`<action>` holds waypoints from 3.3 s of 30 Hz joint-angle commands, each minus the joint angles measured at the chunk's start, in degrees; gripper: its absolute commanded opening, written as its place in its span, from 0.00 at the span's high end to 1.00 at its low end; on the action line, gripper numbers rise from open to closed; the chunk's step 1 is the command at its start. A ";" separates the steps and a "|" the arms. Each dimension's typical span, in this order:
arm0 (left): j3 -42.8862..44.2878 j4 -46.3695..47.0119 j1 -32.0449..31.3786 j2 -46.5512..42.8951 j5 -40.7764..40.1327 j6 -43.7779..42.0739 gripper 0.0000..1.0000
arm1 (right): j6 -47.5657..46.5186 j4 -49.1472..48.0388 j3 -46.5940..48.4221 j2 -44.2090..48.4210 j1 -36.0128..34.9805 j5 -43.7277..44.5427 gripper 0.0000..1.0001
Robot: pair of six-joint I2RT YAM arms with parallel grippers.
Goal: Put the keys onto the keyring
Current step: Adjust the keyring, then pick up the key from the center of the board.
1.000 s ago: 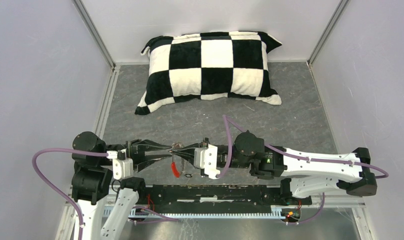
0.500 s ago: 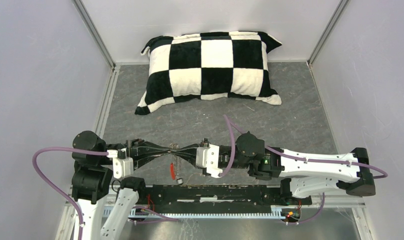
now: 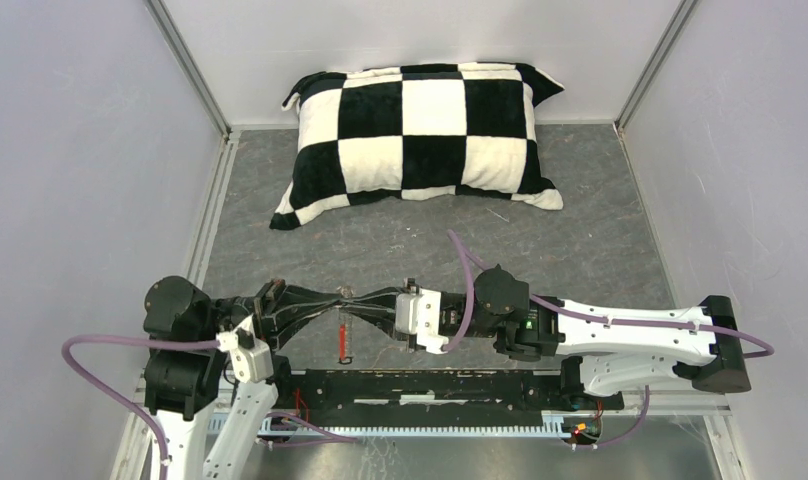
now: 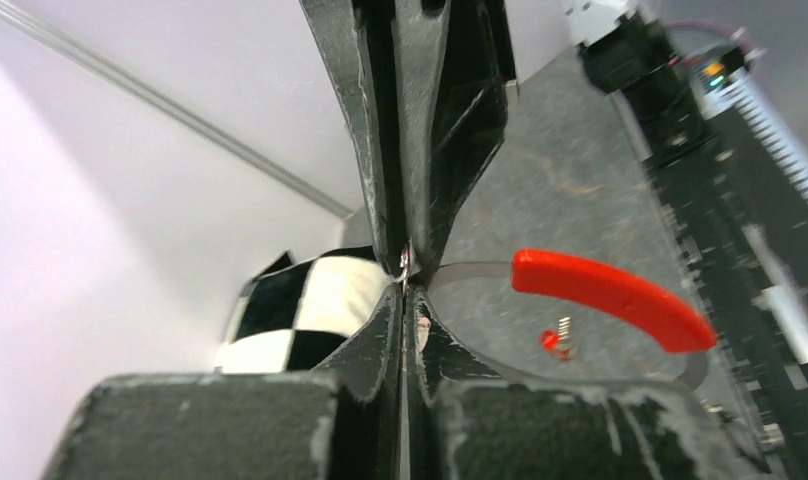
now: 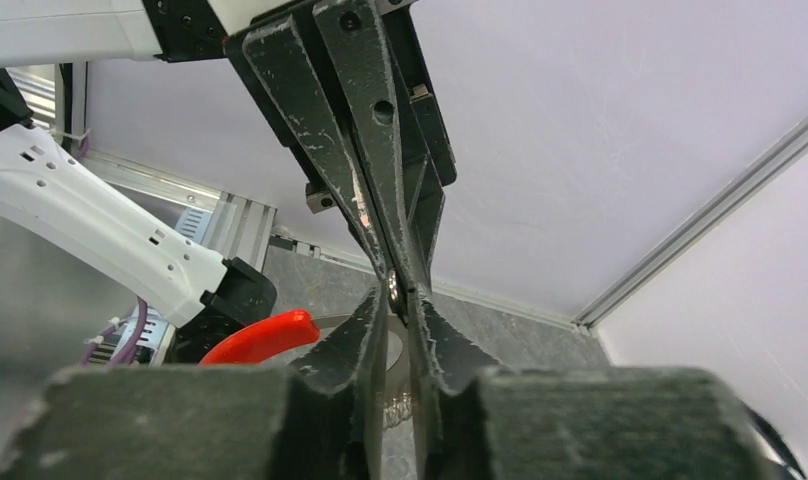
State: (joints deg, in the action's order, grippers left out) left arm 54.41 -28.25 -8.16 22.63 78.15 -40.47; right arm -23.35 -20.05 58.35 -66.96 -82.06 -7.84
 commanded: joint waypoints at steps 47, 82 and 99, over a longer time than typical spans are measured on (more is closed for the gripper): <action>-9.85 -13.91 0.17 5.49 -0.10 -11.35 0.98 | 10.68 7.66 -29.36 1.47 36.31 -18.99 0.47; -8.63 -14.03 0.17 4.04 0.67 -10.07 0.98 | -15.05 26.56 -8.80 -32.62 46.08 -40.25 0.65; -8.78 -13.92 0.17 2.78 0.25 -9.77 0.98 | -15.21 29.90 -7.46 -33.67 46.08 -42.15 0.99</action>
State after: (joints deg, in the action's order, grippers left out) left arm 43.57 -42.39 -8.12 26.13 76.95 -51.86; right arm -37.82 8.78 48.75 -100.31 -35.99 -48.07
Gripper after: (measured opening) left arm 0.033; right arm 0.017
